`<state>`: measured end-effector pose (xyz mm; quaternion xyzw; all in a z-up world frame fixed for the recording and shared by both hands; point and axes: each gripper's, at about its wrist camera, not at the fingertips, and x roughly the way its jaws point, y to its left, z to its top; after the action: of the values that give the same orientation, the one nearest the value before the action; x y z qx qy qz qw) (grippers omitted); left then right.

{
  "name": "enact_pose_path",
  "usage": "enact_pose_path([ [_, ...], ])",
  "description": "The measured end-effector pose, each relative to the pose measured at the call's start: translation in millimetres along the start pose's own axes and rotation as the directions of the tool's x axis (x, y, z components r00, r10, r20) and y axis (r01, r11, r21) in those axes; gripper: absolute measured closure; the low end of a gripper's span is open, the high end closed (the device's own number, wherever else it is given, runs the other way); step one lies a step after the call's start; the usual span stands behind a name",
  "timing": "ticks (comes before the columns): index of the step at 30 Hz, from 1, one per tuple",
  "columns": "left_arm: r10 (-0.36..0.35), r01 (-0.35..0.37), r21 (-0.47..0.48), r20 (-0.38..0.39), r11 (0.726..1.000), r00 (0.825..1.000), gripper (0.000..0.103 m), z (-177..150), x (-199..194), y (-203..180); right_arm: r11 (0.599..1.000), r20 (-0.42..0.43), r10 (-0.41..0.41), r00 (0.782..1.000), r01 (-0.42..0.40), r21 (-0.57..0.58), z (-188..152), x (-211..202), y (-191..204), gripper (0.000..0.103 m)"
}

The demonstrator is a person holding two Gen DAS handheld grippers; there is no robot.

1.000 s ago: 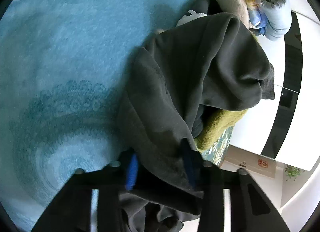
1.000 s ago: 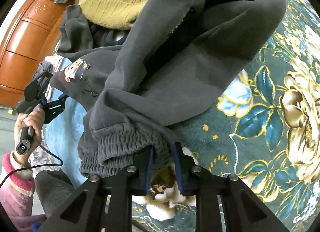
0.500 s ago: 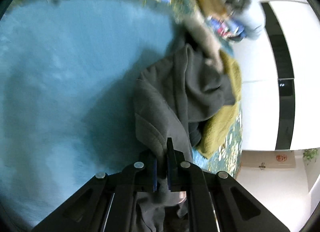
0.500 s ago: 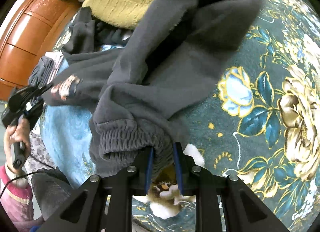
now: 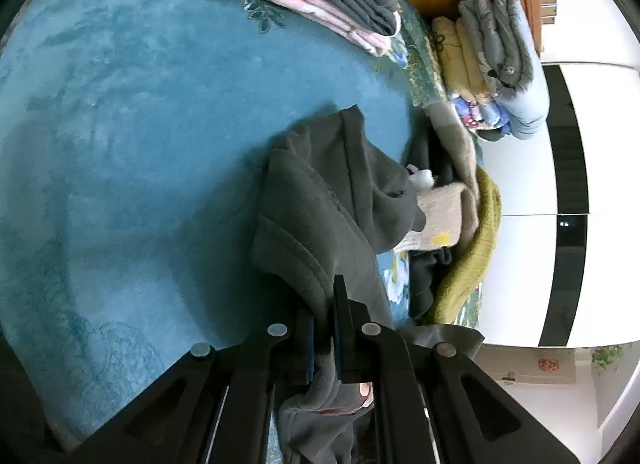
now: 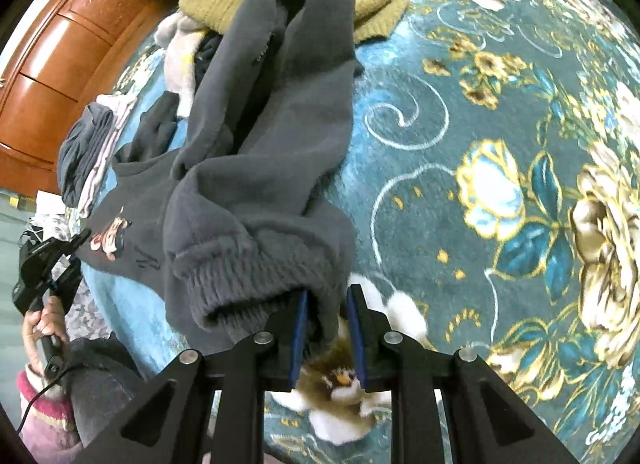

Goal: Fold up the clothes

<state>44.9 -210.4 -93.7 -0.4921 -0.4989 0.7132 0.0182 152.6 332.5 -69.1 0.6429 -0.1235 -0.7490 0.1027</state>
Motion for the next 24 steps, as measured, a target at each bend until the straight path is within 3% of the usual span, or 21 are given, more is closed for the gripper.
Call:
enact_pose_path([
  [4, -0.013, 0.012, 0.041, 0.033, 0.999, 0.999, 0.095, -4.0, -4.5, -7.3, 0.993, -0.039, 0.085, 0.996, -0.082, 0.085, -17.8, 8.2, -19.6, 0.066],
  [6, -0.023, 0.020, 0.050, 0.048, 0.999, 0.999, 0.094, -5.1, -7.1, -7.5, 0.978, -0.051, 0.166, 0.985, -0.158, 0.133, -26.7, 17.9, -25.1, 0.048],
  [10, -0.036, 0.031, 0.077, 0.062, 0.997, 0.997, 0.093, -5.8, -14.9, -5.3, 0.946, -0.046, 0.277, 0.960, -0.264, 0.189, -36.3, 37.6, -25.7, 0.043],
  [16, -0.048, 0.042, 0.060, 0.090, 0.997, 0.995, 0.093, -6.6, -21.9, 3.8, 0.935, -0.008, 0.284, 0.959, -0.276, 0.223, -32.6, 64.1, -12.5, 0.043],
  [17, -0.047, 0.040, 0.069, 0.095, 0.997, 0.994, 0.093, -7.2, -22.4, 3.0, 0.934, 0.001, 0.280, 0.960, -0.272, 0.232, -32.0, 64.1, -11.3, 0.044],
  [19, -0.034, 0.024, 0.097, 0.102, 0.995, 0.994, 0.093, -9.1, -22.3, -1.2, 0.937, 0.014, 0.245, 0.969, -0.241, 0.254, -31.0, 60.3, -9.7, 0.058],
  [20, -0.030, 0.018, 0.113, 0.101, 0.993, 0.994, 0.093, -10.1, -21.9, -4.0, 0.938, 0.020, 0.228, 0.974, -0.225, 0.265, -30.5, 58.4, -8.9, 0.077],
  [21, -0.032, 0.020, 0.124, 0.097, 0.992, 0.995, 0.093, -10.9, -21.6, -6.0, 0.937, 0.028, 0.215, 0.976, -0.214, 0.275, -30.0, 54.0, -9.7, 0.085],
  [24, -0.033, 0.022, 0.163, 0.064, 0.986, 0.997, 0.093, -15.6, -18.9, -13.3, 0.933, 0.062, 0.196, 0.979, -0.206, 0.294, -27.9, 30.6, -18.3, 0.086],
])
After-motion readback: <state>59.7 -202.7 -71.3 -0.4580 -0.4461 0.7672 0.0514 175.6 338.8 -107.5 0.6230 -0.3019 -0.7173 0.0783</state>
